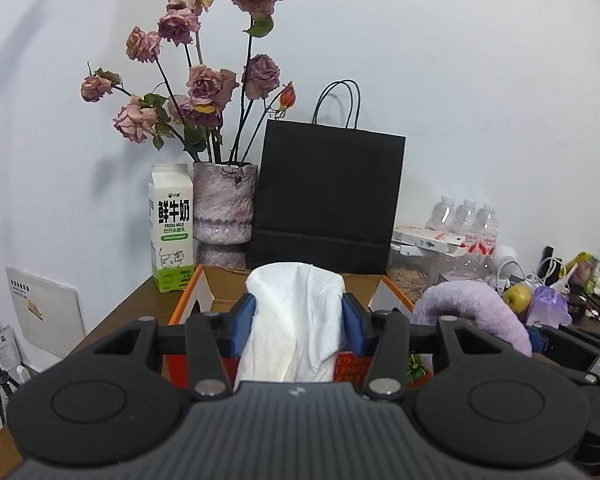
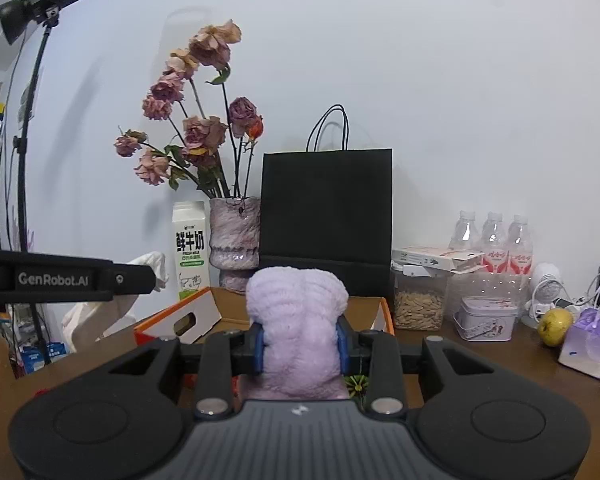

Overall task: Organize objects
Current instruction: 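Carry the white cloth and lilac cloth with both grippers over the red box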

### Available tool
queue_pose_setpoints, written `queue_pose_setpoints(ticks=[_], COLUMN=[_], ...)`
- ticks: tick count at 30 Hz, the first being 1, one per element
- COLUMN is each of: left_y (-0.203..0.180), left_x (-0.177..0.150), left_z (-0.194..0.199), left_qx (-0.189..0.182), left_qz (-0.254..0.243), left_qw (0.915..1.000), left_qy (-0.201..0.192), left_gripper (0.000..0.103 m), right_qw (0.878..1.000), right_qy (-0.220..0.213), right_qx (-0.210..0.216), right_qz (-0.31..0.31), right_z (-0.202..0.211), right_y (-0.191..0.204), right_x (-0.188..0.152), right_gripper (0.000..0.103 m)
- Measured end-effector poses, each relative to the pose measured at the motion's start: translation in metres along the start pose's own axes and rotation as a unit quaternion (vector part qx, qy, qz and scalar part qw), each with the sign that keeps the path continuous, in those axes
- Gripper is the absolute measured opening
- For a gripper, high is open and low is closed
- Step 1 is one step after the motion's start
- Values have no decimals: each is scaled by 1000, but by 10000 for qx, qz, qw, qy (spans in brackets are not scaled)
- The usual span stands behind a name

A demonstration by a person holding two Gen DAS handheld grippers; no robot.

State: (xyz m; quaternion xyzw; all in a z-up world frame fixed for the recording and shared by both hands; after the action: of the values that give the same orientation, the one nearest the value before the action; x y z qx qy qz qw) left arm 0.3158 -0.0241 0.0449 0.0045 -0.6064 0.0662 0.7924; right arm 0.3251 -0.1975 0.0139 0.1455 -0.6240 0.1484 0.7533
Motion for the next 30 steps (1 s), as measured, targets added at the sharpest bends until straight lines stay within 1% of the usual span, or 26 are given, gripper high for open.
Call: queue_pose_setpoints(ticks=[11, 18, 24, 30], left_y=[-2, -5, -7, 0], left_x=[18, 30, 28, 22], left_z=[-48, -77, -109, -140], left_qx=[295, 367, 416, 493], left_qz=[133, 255, 227, 237], left_qw=[9995, 9990, 9988, 9975], left_qy=[3, -42, 146, 437], left_gripper=[45, 45, 45, 45], right_qw=[9997, 9994, 9989, 9981], right_qy=[-99, -89, 81, 373], right_qx=[88, 165, 210, 296], right_qz=[-186, -298, -403, -390], right_z=[-45, -70, -98, -124], right_y=[-8, -18, -30, -38], right_x=[13, 22, 22, 17], right_gripper=[31, 31, 31, 31])
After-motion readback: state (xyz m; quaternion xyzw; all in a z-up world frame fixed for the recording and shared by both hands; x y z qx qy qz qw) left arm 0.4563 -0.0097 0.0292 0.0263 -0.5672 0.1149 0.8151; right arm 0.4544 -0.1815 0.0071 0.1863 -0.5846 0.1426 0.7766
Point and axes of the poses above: each gripper's, at about its wrist camera, not at the fingertips, and z roughly against the way its jaws point, y to its left, x to its top, the point moved 3 cm from there along -z, roughly the way its jaws point, and after that the axes turned 5 degrees about x, right-handed, at the moved point
